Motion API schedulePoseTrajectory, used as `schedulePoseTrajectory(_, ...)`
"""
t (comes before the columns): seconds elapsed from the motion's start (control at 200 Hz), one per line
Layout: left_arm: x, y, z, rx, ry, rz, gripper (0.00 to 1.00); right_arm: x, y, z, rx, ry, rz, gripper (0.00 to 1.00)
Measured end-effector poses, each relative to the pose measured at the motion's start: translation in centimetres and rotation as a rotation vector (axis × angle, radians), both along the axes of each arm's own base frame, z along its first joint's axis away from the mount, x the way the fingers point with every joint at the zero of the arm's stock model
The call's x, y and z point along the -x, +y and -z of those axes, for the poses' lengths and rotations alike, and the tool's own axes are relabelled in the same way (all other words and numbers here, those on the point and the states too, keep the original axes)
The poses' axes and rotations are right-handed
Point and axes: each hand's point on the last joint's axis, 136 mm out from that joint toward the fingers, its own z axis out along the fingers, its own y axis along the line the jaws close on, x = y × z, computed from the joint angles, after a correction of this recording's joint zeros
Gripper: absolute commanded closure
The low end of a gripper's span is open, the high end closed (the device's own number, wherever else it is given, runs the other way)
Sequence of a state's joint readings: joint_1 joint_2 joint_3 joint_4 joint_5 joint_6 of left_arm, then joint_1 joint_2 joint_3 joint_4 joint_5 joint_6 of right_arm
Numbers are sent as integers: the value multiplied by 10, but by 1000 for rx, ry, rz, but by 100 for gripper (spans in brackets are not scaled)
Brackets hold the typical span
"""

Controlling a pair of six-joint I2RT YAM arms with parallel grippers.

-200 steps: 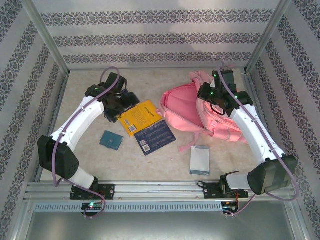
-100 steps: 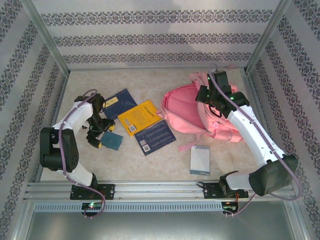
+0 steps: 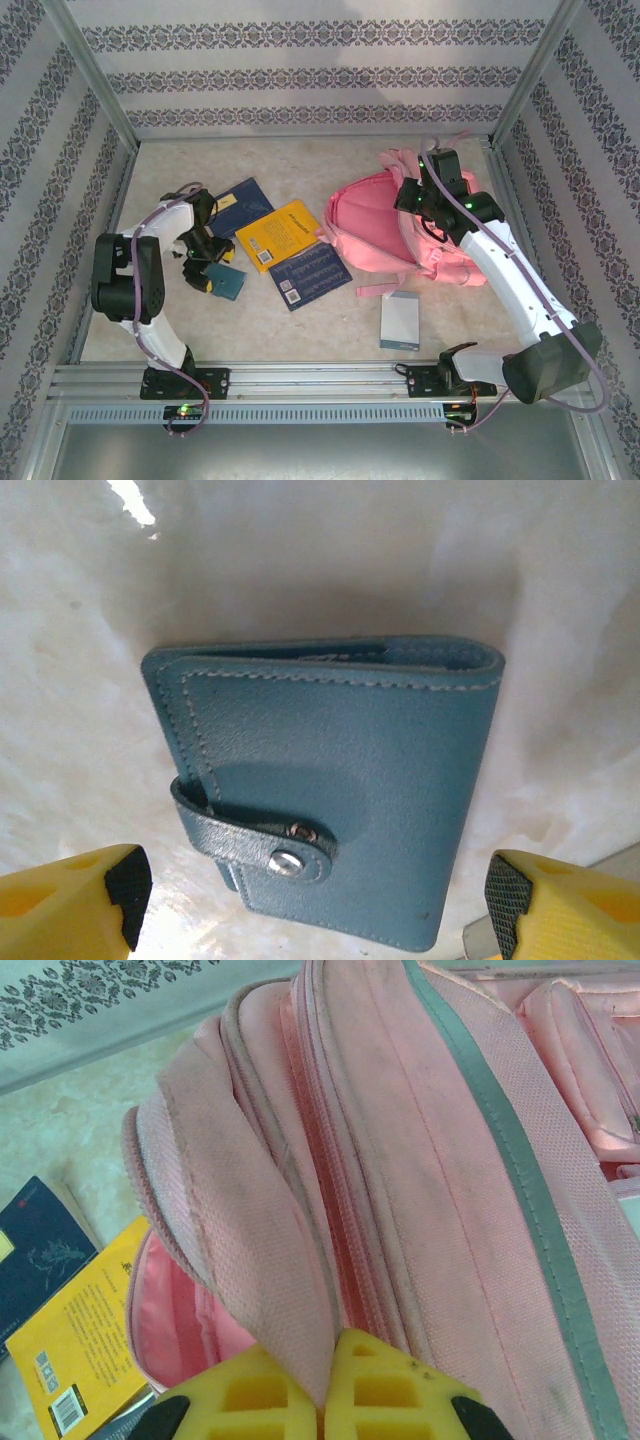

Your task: Pack the student bag

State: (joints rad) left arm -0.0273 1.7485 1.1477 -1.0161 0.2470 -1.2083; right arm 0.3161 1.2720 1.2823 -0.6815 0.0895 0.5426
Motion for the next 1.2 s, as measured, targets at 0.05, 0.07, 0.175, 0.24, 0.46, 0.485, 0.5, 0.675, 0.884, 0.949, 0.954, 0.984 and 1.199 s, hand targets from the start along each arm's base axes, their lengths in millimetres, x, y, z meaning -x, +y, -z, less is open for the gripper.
schedulePoseTrajectory(0.05,-2,-1,1,0,2,5,12,0,0,1,0,0,0,100)
schedulePoseTrajectory(0.07,-3,-2,2,0,3,6,12,0,0,1,0,1,0,100)
schedulePoseTrajectory(0.175,-10,-6,3,0,0,21,12,2,-1,3,0,3,0,100)
schedulePoseTrajectory(0.24,-14,-11,3,5,0,34,13,2,-1,3,1,4,1,100)
schedulePoseTrajectory(0.46,-14,-19,5,10,14,57,13,1,-5,3,-2,3,10,100)
schedulePoseTrajectory(0.485,-14,-19,5,10,15,57,13,1,-5,3,-2,4,10,100)
schedulePoseTrajectory(0.5,-13,-19,5,10,17,57,13,1,-5,3,-2,3,10,100)
schedulePoseTrajectory(0.675,-12,-19,7,9,28,56,16,1,-5,3,-3,3,10,100)
schedulePoseTrajectory(0.884,-9,-19,20,10,76,55,21,1,-6,3,-6,4,13,100)
schedulePoseTrajectory(0.949,-8,-19,21,9,81,56,23,0,-7,3,-7,5,15,100)
schedulePoseTrajectory(0.954,-8,-19,21,9,81,56,24,0,-7,3,-7,5,15,100)
schedulePoseTrajectory(0.984,-8,-19,21,9,81,56,26,0,-7,3,-7,5,16,100)
schedulePoseTrajectory(1.199,-1,-17,23,2,104,57,44,-1,-8,5,-5,12,17,100)
